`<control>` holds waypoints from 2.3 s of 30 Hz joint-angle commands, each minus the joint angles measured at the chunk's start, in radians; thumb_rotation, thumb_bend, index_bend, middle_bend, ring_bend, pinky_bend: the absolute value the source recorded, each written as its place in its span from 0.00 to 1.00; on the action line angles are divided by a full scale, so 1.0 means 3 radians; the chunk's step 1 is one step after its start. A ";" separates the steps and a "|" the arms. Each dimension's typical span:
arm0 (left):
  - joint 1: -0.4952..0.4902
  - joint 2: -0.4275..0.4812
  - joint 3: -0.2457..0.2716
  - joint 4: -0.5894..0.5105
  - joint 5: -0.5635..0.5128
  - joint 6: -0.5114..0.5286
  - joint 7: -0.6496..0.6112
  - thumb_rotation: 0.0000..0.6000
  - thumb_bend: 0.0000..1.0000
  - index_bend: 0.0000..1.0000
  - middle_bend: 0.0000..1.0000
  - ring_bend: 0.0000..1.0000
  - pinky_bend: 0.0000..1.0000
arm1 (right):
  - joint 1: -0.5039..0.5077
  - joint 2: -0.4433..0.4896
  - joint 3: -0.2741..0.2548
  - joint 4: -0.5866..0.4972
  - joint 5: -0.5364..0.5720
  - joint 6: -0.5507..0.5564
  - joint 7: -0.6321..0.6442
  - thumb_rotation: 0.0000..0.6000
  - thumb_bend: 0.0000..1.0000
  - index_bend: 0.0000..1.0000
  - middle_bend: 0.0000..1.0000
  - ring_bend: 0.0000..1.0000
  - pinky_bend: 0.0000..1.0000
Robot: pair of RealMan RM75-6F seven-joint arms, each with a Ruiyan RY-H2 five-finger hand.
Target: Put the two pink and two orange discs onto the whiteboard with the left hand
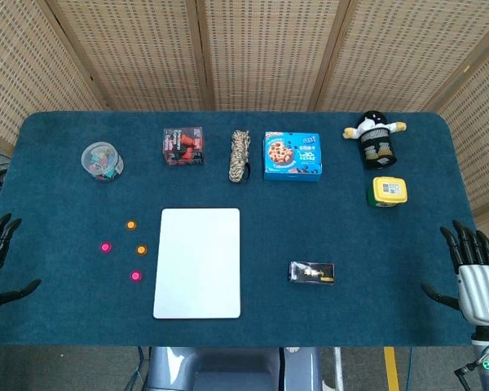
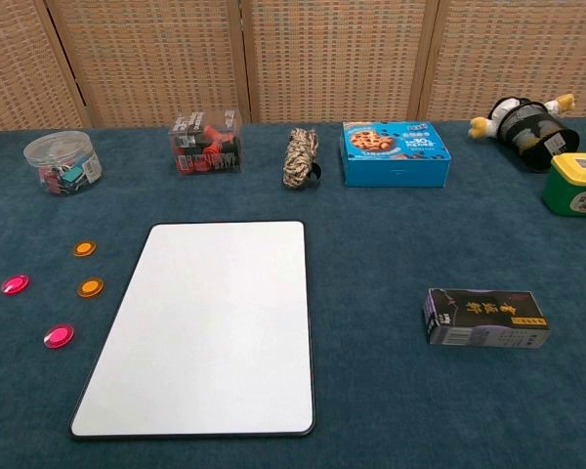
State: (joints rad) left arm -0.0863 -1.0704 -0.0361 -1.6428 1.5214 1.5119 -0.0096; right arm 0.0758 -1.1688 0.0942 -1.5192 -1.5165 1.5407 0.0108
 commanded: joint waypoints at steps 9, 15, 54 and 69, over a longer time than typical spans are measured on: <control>-0.0116 -0.0017 0.0034 0.0002 -0.0002 -0.0264 -0.0165 1.00 0.00 0.00 0.00 0.00 0.00 | -0.0013 0.0022 -0.0018 -0.0020 -0.0005 -0.0010 0.0070 1.00 0.00 0.00 0.00 0.00 0.00; -0.0480 -0.0158 -0.0085 0.0143 -0.0179 -0.0844 -0.0192 1.00 0.08 0.17 0.00 0.00 0.00 | -0.0004 0.0042 -0.0017 -0.0033 0.0042 -0.0070 0.0120 1.00 0.00 0.00 0.00 0.00 0.00; -0.1312 -0.1244 -0.0197 0.1360 -0.1300 -0.2233 0.0342 1.00 0.33 0.37 0.00 0.00 0.00 | 0.0011 0.0162 -0.0028 -0.0121 0.0179 -0.0269 0.0331 1.00 0.00 0.00 0.00 0.00 0.00; -0.1339 -0.1294 -0.0194 0.1389 -0.1479 -0.2232 0.0557 1.00 0.33 0.45 0.00 0.00 0.00 | 0.0010 0.0171 -0.0027 -0.0125 0.0186 -0.0281 0.0367 1.00 0.00 0.00 0.00 0.00 0.00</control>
State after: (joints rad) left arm -0.4872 -1.4581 -0.0943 -1.2265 1.0788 0.8431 0.1564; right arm 0.0789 -1.1174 0.0863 -1.5566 -1.4605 1.4563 0.1208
